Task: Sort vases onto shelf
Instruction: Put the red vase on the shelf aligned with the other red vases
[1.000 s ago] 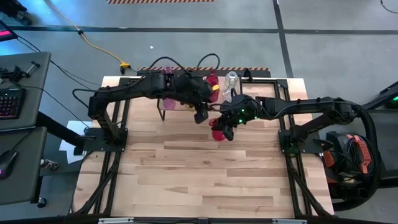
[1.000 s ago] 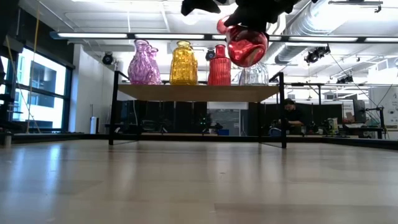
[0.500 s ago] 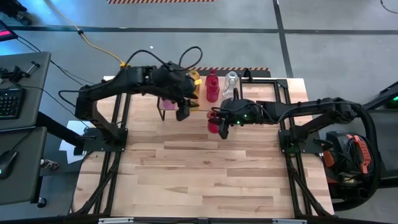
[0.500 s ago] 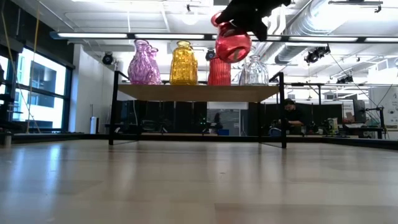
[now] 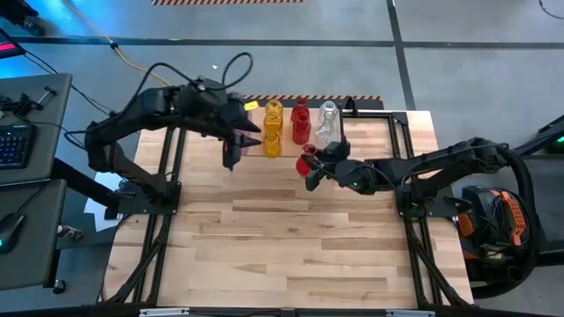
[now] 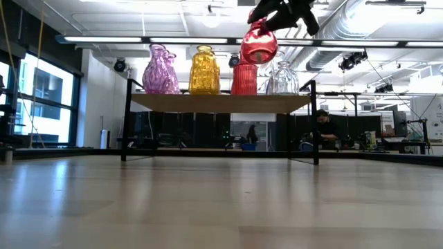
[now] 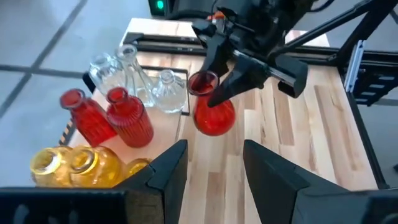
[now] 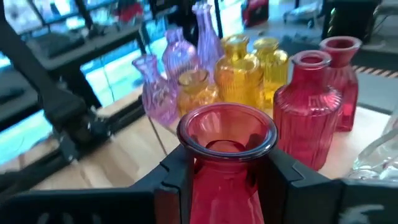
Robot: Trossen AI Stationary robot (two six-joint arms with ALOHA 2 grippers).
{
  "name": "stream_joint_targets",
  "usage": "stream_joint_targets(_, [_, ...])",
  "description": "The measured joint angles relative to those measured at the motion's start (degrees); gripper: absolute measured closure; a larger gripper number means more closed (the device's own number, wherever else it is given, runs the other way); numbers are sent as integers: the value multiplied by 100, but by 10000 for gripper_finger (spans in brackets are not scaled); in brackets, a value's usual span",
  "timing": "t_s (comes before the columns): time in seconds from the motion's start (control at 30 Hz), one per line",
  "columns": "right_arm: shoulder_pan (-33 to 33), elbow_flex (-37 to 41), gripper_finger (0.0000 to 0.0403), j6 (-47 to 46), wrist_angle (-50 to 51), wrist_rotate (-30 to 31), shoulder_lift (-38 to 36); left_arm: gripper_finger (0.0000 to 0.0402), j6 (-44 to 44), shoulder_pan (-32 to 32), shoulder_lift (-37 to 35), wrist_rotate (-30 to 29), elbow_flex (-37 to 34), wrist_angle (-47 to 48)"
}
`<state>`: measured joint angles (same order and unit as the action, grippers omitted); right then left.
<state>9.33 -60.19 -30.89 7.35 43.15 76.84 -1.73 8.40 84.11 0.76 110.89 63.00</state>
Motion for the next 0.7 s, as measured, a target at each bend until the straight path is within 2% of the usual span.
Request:
stream_joint_targets(0.2, [298,437,305,232,-1234,630,181,254,-273,0,-284,-20,-2,7])
stream_joint_targets(0.4, [340,466,305,825,-2103,605,857,254,-448,0,-458,-21,-2,27])
stream_joint_targets(0.57, [334,466,305,988,-2321,1173,1056,254,-455,20,-521,-20,-4,42])
stream_joint_targets(0.7, [213,466,305,1175,-2319,1192,1056,254,-501,22,-535,-42,-7,55])
